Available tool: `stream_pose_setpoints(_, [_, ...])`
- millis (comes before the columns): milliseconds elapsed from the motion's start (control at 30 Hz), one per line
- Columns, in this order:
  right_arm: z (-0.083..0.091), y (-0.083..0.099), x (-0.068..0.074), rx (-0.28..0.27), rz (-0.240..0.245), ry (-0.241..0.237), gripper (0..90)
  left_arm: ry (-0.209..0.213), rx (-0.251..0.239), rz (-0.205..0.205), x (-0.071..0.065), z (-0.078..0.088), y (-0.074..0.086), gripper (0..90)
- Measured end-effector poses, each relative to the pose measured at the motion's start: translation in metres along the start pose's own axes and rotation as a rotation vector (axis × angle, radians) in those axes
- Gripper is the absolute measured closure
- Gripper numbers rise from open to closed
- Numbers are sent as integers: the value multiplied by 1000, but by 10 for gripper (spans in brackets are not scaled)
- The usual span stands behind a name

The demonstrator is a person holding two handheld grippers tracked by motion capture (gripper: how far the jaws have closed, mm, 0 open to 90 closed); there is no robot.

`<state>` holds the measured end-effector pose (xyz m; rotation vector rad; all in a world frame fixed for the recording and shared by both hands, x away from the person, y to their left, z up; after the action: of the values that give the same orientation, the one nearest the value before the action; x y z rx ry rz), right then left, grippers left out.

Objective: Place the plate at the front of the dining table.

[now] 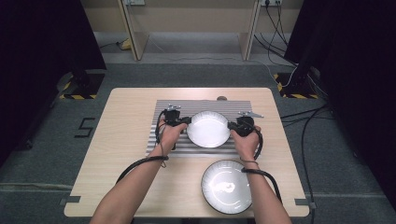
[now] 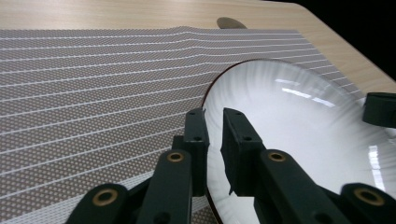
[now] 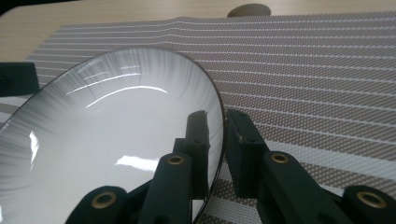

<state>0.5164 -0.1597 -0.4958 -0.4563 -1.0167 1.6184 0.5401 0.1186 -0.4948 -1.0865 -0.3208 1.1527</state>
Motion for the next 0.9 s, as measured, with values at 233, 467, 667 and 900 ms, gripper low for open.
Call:
stream_pose_setpoints(233, [6, -2, -2, -16, -8, 5, 759, -27, -18, -17, 2, 7, -2, 654])
stream_pose_setpoints(467, [14, -4, -1, -24, -17, -6, 697, -24, -14, -11, 8, 20, 4, 501])
stream_pose_setpoints(667, [23, -4, -2, -30, -34, -24, 624, -14, -29, -11, 14, 35, 7, 462])
stream_pose_setpoints(900, [36, -4, 0, -42, -28, -45, 578, -2, -33, -2, 18, 49, 11, 404])
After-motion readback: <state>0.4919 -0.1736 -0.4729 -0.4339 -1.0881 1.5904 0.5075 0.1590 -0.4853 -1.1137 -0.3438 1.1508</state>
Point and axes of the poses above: each handheld gripper's, and its own axes: z roughly backward along the jaws, y roughly out of its underside, x roughly to its left, the point moved 1 cm from there along -z, roughly forward along the jaws, and after that the axes turned 3 degrees about -x, right-handed, at the moved point
